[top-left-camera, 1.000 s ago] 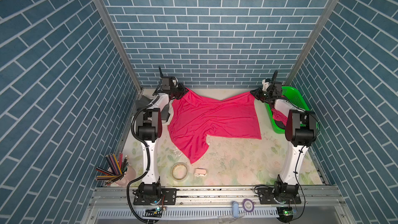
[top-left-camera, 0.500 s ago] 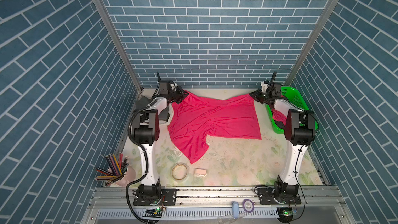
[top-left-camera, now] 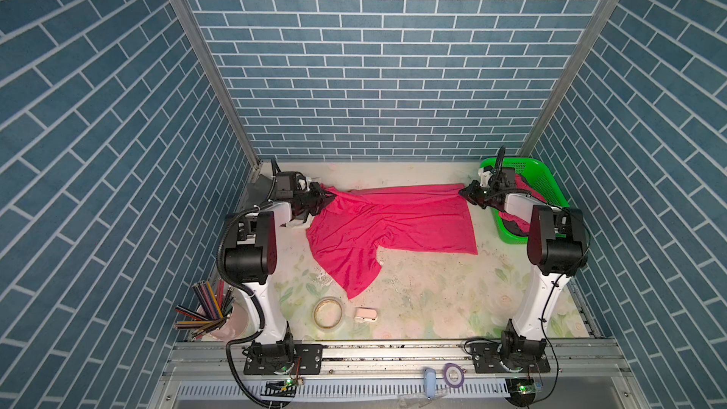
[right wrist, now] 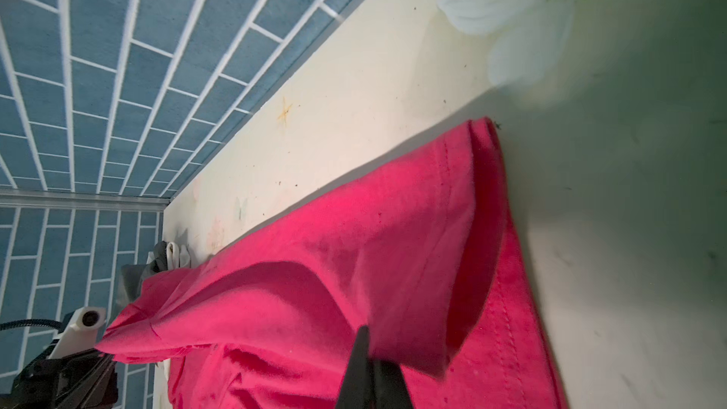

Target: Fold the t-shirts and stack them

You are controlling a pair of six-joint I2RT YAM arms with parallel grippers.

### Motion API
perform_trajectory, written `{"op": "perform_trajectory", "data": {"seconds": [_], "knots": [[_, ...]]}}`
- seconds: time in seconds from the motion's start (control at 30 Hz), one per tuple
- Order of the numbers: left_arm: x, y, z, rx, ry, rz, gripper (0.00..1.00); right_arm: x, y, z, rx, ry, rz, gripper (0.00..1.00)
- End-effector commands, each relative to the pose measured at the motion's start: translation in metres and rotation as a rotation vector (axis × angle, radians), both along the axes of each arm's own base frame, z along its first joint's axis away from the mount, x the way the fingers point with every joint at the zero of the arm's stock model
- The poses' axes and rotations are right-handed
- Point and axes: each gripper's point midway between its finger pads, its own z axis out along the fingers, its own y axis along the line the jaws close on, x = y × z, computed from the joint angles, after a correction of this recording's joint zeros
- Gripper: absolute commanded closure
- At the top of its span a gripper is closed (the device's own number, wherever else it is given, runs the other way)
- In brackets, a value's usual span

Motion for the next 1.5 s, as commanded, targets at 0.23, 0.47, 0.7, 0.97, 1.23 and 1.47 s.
{"op": "perform_trajectory", "data": {"seconds": [0.23,0.47,0.7,0.97,1.23,1.47], "knots": [[-0.022,0.000,0.020,-0.021,-0.041,-0.046,1.00,-0.019,-0.020,0.006,-0.103,0.002,-0.029,1.00],[-0.035,0.003,0.011,-0.030,-0.021,-0.046,1.00,-0.037,-0.023,-0.014,-0.188,0.056,-0.041,1.00],[-0.059,0.001,-0.023,-0.032,0.043,-0.054,1.00,-0.049,-0.021,-0.056,-0.180,0.134,-0.044,1.00],[-0.067,0.002,-0.048,-0.011,0.080,-0.053,1.00,-0.053,-0.012,-0.069,-0.212,0.165,-0.037,0.92],[-0.066,0.004,-0.043,0.005,0.070,-0.044,1.00,-0.049,-0.010,-0.045,-0.260,0.129,-0.040,0.71],[-0.078,0.005,-0.043,0.032,0.079,-0.050,1.00,-0.049,-0.004,-0.025,-0.293,0.092,-0.033,0.58]]}}
